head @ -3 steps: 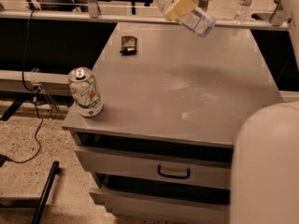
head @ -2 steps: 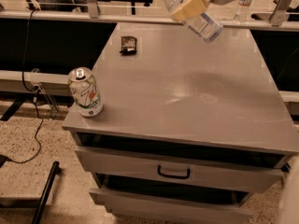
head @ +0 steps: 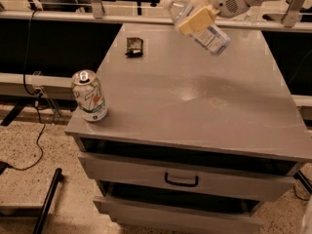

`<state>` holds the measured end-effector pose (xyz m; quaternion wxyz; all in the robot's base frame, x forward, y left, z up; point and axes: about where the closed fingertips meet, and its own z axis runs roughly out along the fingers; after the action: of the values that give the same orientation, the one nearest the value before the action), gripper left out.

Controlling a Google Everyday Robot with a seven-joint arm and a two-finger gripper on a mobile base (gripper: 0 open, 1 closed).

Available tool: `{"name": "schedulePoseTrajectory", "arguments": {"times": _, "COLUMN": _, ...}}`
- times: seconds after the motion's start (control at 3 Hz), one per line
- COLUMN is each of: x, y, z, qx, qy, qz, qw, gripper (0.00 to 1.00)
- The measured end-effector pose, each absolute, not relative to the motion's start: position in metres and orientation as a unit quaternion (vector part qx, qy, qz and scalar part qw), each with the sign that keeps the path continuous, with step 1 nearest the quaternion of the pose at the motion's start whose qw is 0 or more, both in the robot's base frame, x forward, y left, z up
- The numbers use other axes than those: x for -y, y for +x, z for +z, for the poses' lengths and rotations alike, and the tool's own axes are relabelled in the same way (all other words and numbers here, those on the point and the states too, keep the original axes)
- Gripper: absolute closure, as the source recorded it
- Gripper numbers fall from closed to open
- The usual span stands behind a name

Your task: Place blue plastic bottle upright

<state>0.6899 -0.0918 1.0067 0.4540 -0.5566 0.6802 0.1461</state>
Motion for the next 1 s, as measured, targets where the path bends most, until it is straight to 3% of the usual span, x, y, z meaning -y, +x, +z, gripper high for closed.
{"name": "schedulePoseTrajectory", "arguments": {"times": 0.67, "x": 0.093, "y": 0.677, "z": 1.006, "qx": -0.675, "qy": -0.52, "qz": 0.205, "qw": 0.481, "gripper": 1.0}}
{"name": "schedulePoseTrajectory", "arguments": {"times": 1.0, "x": 0.095, "y": 0.645, "z": 1.011, "qx": -0.656, "qy": -0.45, "qz": 0.291, "qw": 0.532, "gripper": 1.0}}
